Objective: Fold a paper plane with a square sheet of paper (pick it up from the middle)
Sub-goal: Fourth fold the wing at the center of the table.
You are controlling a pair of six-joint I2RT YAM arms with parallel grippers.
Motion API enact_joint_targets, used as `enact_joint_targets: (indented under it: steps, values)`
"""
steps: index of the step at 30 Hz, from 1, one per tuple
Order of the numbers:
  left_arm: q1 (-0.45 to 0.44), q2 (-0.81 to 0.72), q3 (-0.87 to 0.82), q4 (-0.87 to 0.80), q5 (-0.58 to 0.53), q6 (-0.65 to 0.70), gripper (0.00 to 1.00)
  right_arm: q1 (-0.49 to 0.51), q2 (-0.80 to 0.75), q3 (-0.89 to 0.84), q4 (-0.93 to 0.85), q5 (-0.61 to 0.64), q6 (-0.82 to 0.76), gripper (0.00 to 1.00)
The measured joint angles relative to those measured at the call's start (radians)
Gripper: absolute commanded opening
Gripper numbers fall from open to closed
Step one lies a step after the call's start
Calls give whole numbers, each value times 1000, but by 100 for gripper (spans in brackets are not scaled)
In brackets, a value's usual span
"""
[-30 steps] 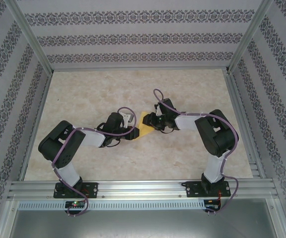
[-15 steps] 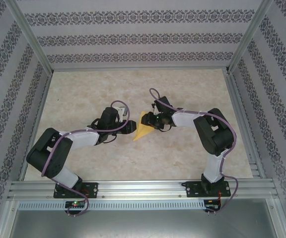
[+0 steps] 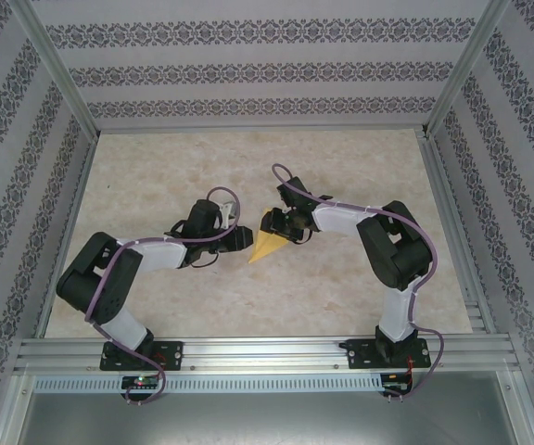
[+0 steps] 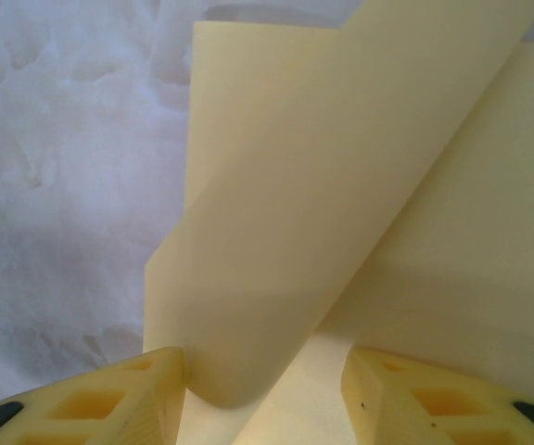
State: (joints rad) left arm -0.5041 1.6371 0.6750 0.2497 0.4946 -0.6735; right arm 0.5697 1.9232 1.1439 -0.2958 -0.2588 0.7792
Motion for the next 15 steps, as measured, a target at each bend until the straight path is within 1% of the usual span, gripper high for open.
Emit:
enact_joint_targets:
  steps: [6, 10, 15]
  values:
    - [0, 26, 5, 15, 77, -10, 25, 0, 2, 8, -15, 18, 45, 53]
    - [-2, 41, 33, 13, 96, -9, 22, 0, 8, 19, -29, 23, 65, 51]
    - [-15, 54, 79, 5, 96, -9, 20, 0, 8, 19, -30, 25, 73, 50]
